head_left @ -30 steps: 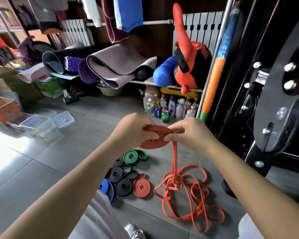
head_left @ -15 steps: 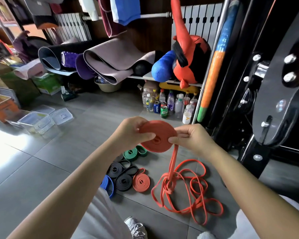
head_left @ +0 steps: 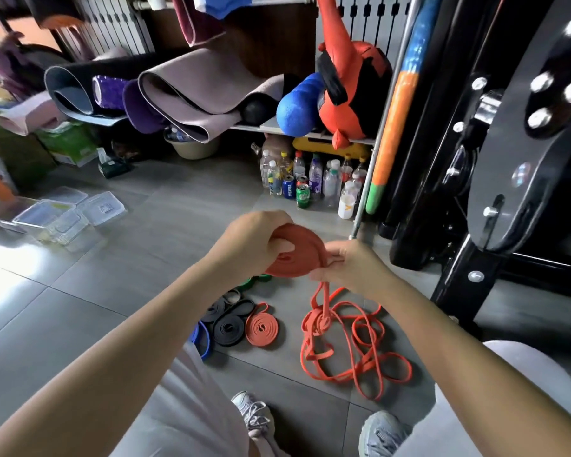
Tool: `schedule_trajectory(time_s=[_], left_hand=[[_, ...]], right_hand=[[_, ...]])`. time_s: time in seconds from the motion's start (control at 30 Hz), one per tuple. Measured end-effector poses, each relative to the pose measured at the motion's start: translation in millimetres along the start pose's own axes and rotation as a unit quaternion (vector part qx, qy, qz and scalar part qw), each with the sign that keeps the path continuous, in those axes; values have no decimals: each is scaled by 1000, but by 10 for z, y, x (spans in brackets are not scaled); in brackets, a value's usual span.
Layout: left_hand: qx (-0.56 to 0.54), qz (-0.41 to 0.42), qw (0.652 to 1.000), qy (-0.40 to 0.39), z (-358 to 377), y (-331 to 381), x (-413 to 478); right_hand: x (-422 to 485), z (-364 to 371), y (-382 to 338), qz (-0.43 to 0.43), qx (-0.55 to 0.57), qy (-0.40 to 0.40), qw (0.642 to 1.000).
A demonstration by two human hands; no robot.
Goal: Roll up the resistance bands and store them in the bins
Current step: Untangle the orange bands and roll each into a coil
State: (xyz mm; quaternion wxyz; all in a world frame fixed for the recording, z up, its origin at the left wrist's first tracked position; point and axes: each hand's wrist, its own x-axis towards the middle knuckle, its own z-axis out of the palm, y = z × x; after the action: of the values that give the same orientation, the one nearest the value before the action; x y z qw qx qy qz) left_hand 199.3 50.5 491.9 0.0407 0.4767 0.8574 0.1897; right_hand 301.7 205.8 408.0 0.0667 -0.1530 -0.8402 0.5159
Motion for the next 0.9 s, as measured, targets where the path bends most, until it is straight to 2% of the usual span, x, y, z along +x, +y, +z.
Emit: schedule_trajectory(time_s=[0.13,0.23,0.33,0.5,0.67,0.9], left_hand=[[-97,-4,989,112,-213,-52,44],[-131,2,980,151,-307,-62,62],[-165,3,971,173,-370,-74,52],[-80,-29,986,143,-306,-269,58],[-34,-95,994,52,75,-505,-19],[12,-120,991,-54,814,-726,-82]], right_hand=[[-73,89,444,49,-36,3,998],[-72,173,649,83,-51,41,994],[-28,237,763,134,-52,35,989],[106,199,738,139,-80,52,986],[195,88,575,108,-48,26,993],[288,-117,245,38,41,77,995]])
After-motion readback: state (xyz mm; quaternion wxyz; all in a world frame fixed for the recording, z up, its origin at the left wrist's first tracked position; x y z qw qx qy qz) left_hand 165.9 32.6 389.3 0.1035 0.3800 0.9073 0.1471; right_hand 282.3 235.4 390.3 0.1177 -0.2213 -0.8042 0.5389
